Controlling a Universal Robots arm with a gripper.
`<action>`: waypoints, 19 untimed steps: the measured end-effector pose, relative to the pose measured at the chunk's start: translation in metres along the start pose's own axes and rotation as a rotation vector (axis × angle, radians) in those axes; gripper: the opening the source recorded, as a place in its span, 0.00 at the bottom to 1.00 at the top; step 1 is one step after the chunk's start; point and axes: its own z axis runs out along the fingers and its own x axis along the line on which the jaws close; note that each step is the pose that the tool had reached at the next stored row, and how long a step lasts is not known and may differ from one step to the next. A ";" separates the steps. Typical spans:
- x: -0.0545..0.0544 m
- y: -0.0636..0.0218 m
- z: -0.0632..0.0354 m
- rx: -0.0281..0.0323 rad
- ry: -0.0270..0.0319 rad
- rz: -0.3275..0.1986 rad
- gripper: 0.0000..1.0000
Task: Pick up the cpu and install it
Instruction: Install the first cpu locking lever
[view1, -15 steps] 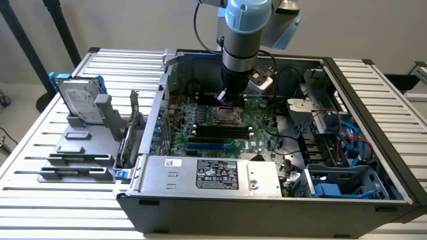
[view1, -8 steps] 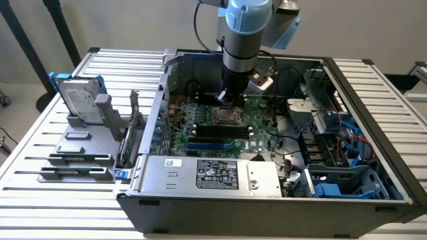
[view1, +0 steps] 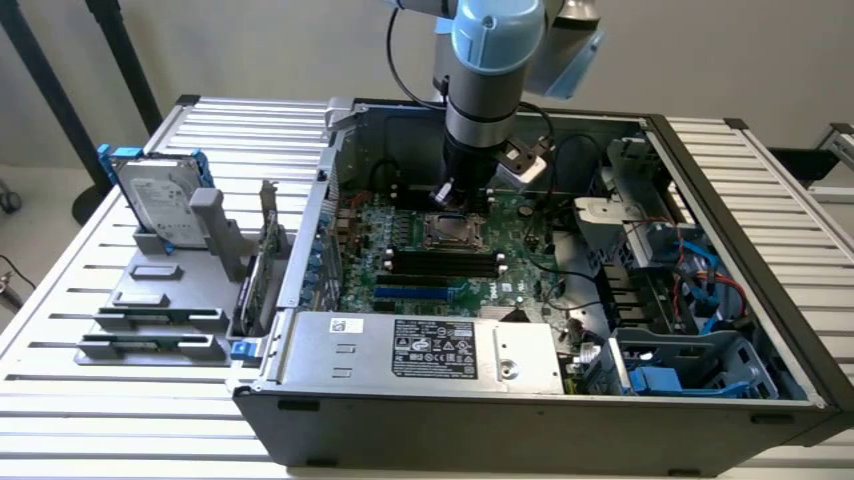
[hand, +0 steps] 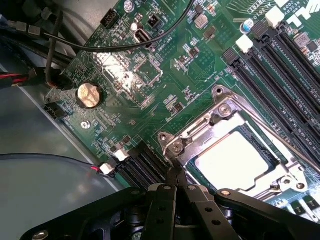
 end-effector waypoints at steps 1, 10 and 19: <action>0.000 0.0001 0.0000 0.0006 0.0009 0.000 0.11; -0.002 0.0013 -0.0087 0.0077 0.0057 0.002 0.11; -0.014 0.0069 -0.0218 0.0279 0.0145 0.010 0.11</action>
